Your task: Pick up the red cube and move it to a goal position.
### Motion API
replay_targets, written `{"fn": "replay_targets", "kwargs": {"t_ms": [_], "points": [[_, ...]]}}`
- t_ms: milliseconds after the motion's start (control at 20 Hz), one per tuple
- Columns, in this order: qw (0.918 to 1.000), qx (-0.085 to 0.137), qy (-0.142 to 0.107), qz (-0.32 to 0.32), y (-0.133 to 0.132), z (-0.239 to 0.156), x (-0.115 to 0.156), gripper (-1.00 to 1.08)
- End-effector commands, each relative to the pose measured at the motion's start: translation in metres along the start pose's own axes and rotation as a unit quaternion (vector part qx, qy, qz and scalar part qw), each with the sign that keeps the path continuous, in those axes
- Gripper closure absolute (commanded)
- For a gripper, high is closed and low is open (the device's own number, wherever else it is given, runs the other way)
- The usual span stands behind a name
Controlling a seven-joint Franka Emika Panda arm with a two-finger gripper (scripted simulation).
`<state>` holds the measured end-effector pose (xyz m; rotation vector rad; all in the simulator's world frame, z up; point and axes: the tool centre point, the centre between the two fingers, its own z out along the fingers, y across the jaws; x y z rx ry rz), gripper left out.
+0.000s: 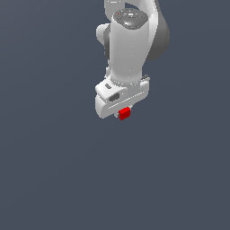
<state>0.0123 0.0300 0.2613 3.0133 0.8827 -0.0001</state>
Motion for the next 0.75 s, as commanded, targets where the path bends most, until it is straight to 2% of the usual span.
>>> {"fn": "replay_targets", "kwargs": {"t_ms": [0, 350, 700], "points": [[1.0000, 0.000, 0.000, 0.000, -0.009, -0.023, -0.001, 1.08], [1.0000, 0.001, 0.000, 0.000, -0.025, -0.067, -0.002, 1.08], [1.0000, 0.001, 0.000, 0.000, -0.028, -0.078, 0.000, 1.08]]}}
